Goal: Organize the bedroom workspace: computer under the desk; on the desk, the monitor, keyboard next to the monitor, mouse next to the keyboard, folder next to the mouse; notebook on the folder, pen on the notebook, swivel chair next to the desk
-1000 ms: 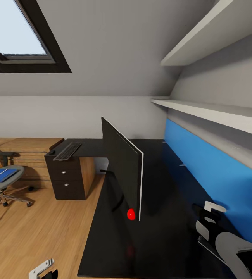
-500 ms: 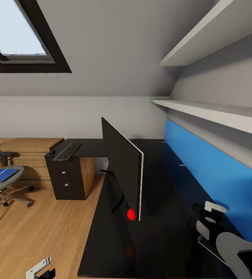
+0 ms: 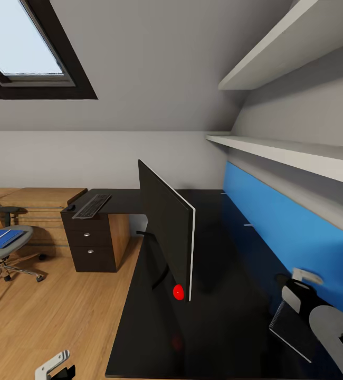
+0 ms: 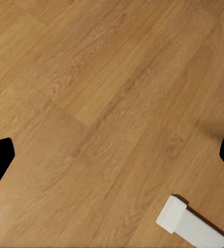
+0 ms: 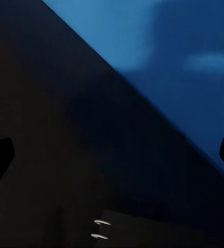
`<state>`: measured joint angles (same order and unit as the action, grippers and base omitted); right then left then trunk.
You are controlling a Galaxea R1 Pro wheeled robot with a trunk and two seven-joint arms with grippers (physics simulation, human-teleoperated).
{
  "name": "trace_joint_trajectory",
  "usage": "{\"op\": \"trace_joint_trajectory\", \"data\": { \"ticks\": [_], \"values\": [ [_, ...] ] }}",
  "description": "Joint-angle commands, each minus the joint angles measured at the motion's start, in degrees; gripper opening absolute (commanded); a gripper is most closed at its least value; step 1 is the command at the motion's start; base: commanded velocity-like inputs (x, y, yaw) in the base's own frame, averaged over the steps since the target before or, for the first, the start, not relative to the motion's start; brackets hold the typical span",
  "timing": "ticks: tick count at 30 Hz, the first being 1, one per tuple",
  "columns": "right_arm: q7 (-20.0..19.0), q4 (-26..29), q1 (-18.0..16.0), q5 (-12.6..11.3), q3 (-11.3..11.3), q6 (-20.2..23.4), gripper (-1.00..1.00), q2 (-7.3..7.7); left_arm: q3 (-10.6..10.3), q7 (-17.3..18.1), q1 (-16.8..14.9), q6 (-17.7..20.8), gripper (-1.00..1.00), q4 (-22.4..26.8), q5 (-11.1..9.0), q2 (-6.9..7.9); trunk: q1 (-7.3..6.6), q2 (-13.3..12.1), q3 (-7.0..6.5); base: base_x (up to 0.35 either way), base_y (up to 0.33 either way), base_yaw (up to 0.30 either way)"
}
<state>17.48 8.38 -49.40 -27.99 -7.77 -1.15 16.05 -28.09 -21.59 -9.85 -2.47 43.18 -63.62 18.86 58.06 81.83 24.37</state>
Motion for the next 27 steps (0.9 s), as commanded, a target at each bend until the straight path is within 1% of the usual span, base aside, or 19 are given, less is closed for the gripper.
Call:
{"op": "trace_joint_trajectory", "data": {
  "ticks": [1, 3, 4, 6, 7, 12, 13, 17, 27],
  "values": [
    [0.18, -0.05, -0.08, -1.14, -0.5, -0.01, 1.0, 0.1, -0.36, -0.4, -0.07, -0.26, 1.0, 0.11, -0.47, 0.12, 0.0, 0.04, 0.07, 0.0, 0.0, 0.0],
    [0.15, -0.22, -0.14, -2.05, -0.5, 0.12, 1.0, 0.2, -0.08, -0.39, -0.07, -0.26, 1.0, 0.15, -0.46, 0.15, 0.0, 0.04, 0.07, 0.0, 0.0, 0.0],
    [0.14, -0.41, -0.18, -2.84, -0.51, 0.21, 1.0, 0.27, 1.13, -0.35, -0.06, -0.26, 1.0, 0.22, -0.46, 0.12, 0.0, 0.04, 0.07, 0.0, 0.0, 0.0],
    [0.11, -0.58, -0.21, -3.39, -0.54, 0.26, 1.0, 0.31, 2.57, -0.28, -0.04, -0.26, 1.0, 0.29, -0.46, 0.06, 0.0, 0.04, 0.07, 0.0, 0.0, 0.0],
    [0.1, -0.68, -0.22, -3.73, -0.55, 0.3, 1.0, 0.32, 3.71, -0.22, -0.05, -0.26, 1.0, 0.35, -0.45, 0.02, 0.0, 0.04, 0.07, 0.0, 0.0, 0.0],
    [0.1, -0.81, -0.24, -4.15, -0.57, 0.38, 1.0, 0.33, 5.21, -0.17, -0.05, -0.26, 1.0, 0.6, -0.45, -0.03, 0.0, 0.04, 0.07, 0.0, 0.0, 0.0],
    [0.1, -0.85, -0.25, -4.23, -0.58, 0.41, 1.0, 0.33, 5.51, -0.18, -0.06, -0.26, 1.0, 0.66, -0.45, -0.04, 0.22, 0.44, 0.25, 0.0, 0.0, 0.0],
    [0.04, -0.89, -0.25, -4.31, -0.61, 0.43, 1.0, 0.28, 5.86, -0.31, -0.05, -0.26, 1.0, 0.73, -0.45, -0.12, 1.1, 2.05, 0.96, 0.0, 0.0, 0.0],
    [-0.05, -0.91, -0.25, -4.35, -0.67, 0.39, 1.0, 0.06, 5.87, -0.39, -0.06, -0.26, 1.0, 0.76, -0.45, -0.29, 3.29, 6.06, 2.76, 0.0, 0.0, 0.0]
  ]
}}
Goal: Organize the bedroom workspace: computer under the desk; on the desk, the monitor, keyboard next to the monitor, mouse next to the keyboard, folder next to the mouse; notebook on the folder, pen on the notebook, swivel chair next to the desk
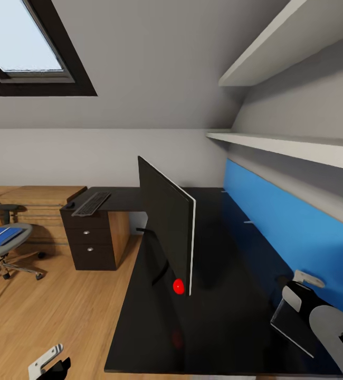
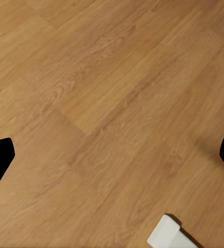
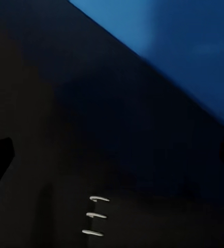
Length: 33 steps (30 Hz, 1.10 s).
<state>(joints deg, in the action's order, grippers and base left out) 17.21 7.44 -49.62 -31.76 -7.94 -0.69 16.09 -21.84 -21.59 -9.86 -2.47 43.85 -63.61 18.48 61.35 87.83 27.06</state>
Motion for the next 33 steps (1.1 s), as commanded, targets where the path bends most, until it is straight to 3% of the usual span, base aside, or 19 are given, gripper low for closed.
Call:
{"op": "trace_joint_trajectory", "data": {
  "ticks": [1, 17, 33],
  "values": [
    [0.21, 0.03, -0.04, -0.58, -0.5, -0.08, 1.0, 0.01, -0.42, -0.41, -0.06, -0.26, 1.0, 0.09, -0.46, 0.09, 0.22, 0.45, 0.25, 0.0, 0.0, 0.0],
    [0.14, -1.57, -0.04, -0.58, -0.58, -0.43, 1.0, -0.1, -0.59, -0.47, -0.07, -0.26, 1.0, 0.09, -0.46, -0.02, 3.74, 6.87, 3.12, 0.0, 0.0, 0.0],
    [0.14, -1.69, -0.04, -0.58, -0.59, -0.45, 1.0, -0.18, -0.67, -0.3, -0.07, -0.26, 1.0, -0.4, -0.39, -0.03, 3.74, 6.87, 3.12, 0.0, 0.0, 0.0]
  ]
}}
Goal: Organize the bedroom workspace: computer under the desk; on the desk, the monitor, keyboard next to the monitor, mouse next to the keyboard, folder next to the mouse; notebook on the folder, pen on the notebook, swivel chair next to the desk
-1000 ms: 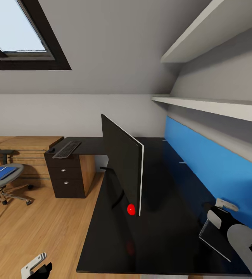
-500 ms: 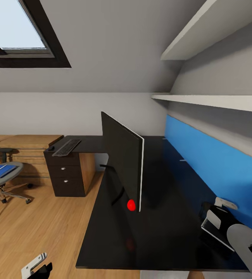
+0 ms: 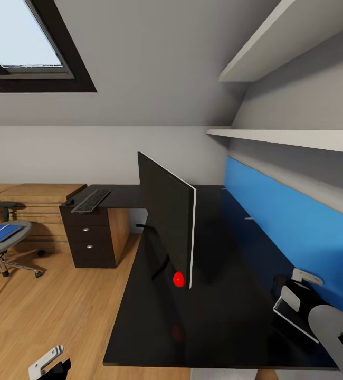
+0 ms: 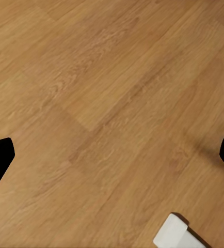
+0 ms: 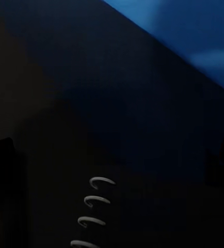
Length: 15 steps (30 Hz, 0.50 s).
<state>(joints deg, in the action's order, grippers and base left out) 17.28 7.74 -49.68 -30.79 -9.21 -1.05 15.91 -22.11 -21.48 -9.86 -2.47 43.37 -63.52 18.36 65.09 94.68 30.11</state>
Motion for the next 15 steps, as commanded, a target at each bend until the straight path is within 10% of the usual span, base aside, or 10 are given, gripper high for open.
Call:
{"op": "trace_joint_trajectory", "data": {
  "ticks": [1, 15],
  "values": [
    [0.06, -1.99, 0.02, -1.55, 0.68, -0.1, 1.0, 0.0, -0.4, -0.4, -0.07, -0.26, 1.0, 0.08, -0.47, 0.09, 0.0, 0.02, 0.08, 0.0, 0.0, 0.0],
    [0.03, -2.02, 0.02, -1.55, 0.68, -0.26, 1.0, -0.35, -0.51, -0.4, -0.06, -0.26, 1.0, 0.05, -0.46, 0.02, 0.0, 0.02, 0.08, -0.012, 0.054, 0.0]
  ]
}}
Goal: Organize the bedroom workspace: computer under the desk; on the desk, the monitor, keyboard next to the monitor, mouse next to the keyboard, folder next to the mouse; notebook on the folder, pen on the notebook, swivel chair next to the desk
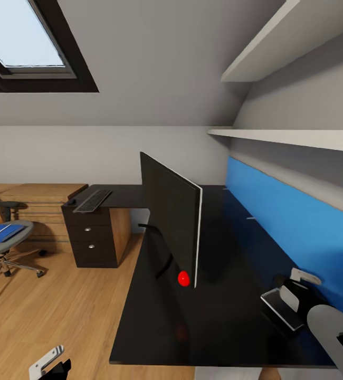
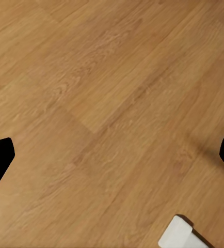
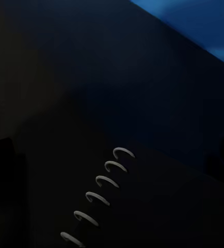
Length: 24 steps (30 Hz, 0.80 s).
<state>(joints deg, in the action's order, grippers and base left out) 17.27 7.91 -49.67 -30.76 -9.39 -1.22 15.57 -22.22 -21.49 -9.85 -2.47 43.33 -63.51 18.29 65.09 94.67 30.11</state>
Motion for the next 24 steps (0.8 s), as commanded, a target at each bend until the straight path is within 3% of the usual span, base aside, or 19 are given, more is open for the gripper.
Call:
{"op": "trace_joint_trajectory", "data": {
  "ticks": [1, 24],
  "values": [
    [0.05, -2.2, 0.02, -1.59, 0.87, -0.09, 1.0, -0.01, -0.39, -0.4, -0.07, -0.26, 1.0, 0.08, -0.47, 0.11, 0.0, 0.03, 0.08, -0.009, 0.022, 0.0],
    [0.08, -2.2, 0.03, -1.59, 0.87, -0.17, 1.0, -0.01, -0.46, -0.4, -0.05, -0.26, 1.0, 0.08, -0.47, 0.09, 0.0, 0.03, 0.08, -0.03, 0.084, 0.0]
  ]
}}
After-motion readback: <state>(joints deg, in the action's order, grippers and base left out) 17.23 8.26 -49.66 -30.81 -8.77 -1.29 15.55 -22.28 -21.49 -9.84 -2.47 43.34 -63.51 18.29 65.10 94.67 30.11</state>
